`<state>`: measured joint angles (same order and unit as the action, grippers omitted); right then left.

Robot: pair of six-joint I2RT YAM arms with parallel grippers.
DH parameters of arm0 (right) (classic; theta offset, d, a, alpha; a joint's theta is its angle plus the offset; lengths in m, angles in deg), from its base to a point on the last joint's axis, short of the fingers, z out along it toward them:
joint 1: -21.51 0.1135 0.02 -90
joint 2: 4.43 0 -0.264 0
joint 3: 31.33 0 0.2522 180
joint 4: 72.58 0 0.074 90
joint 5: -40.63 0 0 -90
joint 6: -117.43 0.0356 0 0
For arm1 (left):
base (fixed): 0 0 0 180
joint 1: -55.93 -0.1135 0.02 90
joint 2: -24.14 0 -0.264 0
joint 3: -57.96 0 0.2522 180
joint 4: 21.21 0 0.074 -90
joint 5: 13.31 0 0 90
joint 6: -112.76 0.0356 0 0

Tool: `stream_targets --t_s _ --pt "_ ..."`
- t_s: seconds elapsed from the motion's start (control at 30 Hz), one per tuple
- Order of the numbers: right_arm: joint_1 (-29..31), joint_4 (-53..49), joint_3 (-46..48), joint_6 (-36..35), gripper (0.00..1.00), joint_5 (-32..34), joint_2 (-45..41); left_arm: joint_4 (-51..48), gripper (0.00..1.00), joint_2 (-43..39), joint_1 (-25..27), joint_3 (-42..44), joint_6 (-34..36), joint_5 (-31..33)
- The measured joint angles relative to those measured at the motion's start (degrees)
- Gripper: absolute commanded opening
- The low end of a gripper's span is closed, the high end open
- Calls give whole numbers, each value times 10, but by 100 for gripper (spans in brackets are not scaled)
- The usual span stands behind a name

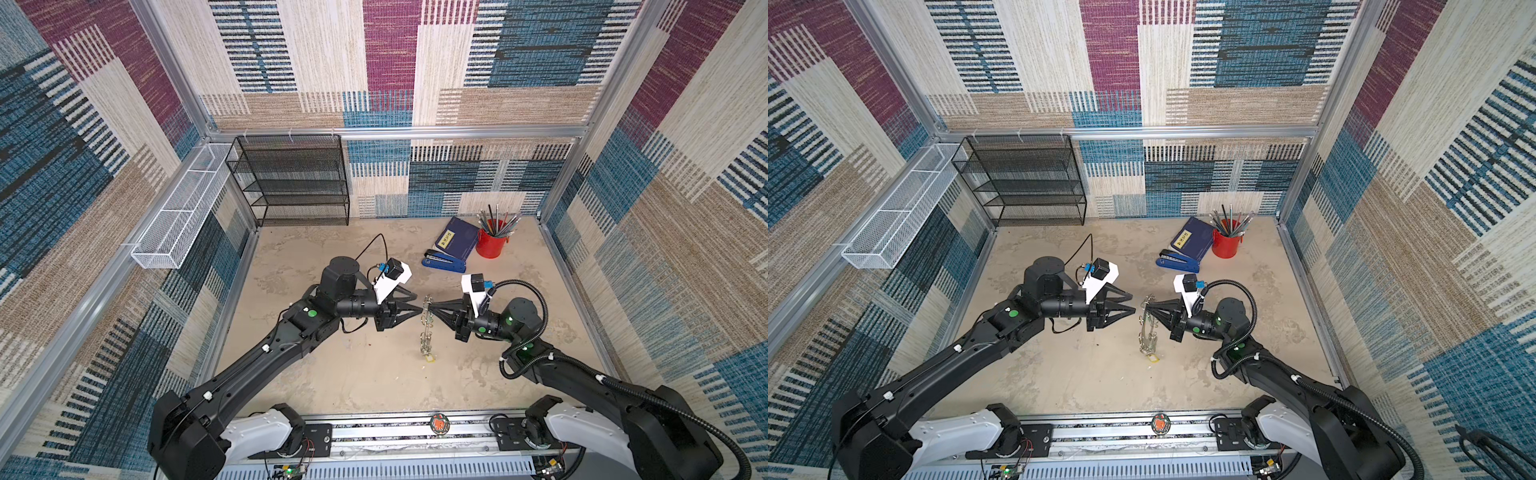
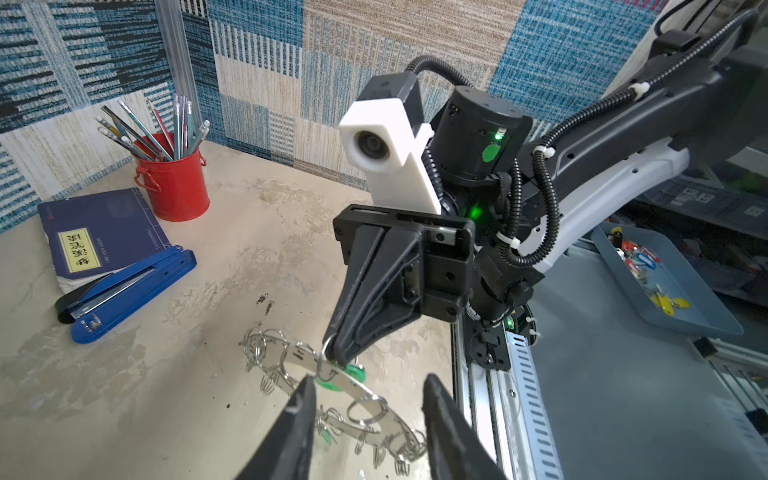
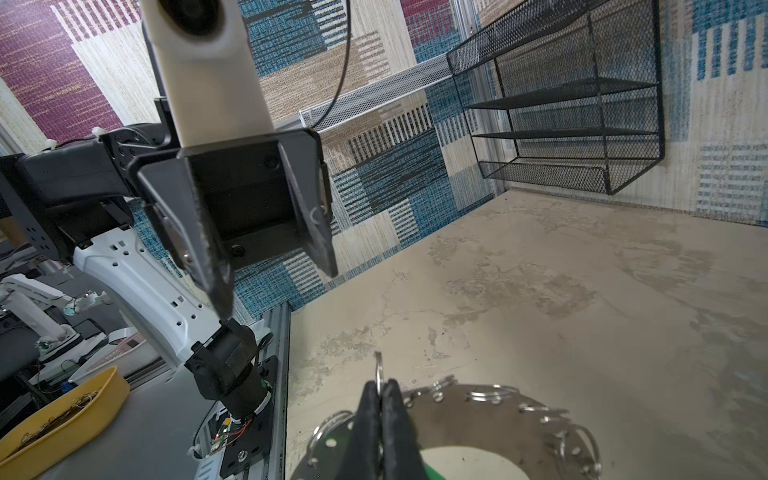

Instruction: Put the keys on the keyring

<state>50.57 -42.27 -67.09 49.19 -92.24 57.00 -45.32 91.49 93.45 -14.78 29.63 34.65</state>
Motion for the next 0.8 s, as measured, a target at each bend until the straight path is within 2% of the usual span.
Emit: stream_targets --t_s 0.23,0.4,0.67,0.8 --pt "9 -19 -5 -13 0 1 -8 -223 41 54 0 -148 136 18" --pt "12 -20 -7 -18 0 5 -10 -325 38 111 1 -211 201 34" --pt "17 -26 -9 -25 0 4 -7 -378 33 177 20 -272 229 45" --pt "18 -31 -10 -28 0 4 -7 -393 27 198 27 -287 235 52"
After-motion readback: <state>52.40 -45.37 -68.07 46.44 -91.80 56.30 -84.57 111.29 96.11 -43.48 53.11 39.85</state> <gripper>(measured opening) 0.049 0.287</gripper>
